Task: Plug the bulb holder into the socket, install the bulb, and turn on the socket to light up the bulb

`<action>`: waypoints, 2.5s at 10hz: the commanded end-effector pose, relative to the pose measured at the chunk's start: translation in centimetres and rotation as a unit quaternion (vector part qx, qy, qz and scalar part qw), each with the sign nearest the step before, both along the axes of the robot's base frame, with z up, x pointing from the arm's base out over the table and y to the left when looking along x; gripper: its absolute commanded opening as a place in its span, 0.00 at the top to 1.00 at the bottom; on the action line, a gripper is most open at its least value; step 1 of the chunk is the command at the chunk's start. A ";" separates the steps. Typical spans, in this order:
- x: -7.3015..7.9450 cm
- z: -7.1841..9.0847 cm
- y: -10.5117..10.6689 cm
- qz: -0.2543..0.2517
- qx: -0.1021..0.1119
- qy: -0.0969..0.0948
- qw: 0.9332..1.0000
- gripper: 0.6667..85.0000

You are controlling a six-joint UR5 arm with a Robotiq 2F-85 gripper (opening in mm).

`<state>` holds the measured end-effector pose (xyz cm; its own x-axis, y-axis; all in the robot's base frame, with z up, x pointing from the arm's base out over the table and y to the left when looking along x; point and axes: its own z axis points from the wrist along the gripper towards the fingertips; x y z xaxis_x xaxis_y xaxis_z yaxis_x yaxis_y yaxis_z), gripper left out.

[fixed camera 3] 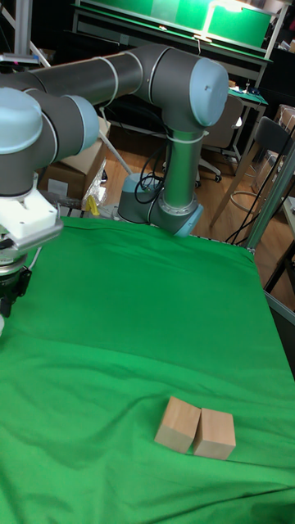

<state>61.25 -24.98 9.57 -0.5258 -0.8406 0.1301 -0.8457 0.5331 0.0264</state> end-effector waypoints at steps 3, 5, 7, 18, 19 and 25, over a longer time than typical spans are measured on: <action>0.5 -0.2 -0.2 0.068 0.000 -0.001 0.998 0.40; 1.3 -0.2 -0.8 0.061 -0.013 -0.016 0.998 0.62; 2.1 -0.2 -1.1 0.016 -0.028 -0.043 0.999 0.79; 2.4 0.0 -0.3 -0.211 -0.014 -0.072 0.975 1.00; 2.4 -0.1 -0.3 -0.227 -0.016 -0.074 0.971 1.00; 2.3 -0.3 -0.5 -0.359 -0.035 -0.093 0.928 1.00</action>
<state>63.50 -25.49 9.21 -0.9261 -0.3748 0.0440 -0.3773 0.9171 -0.1289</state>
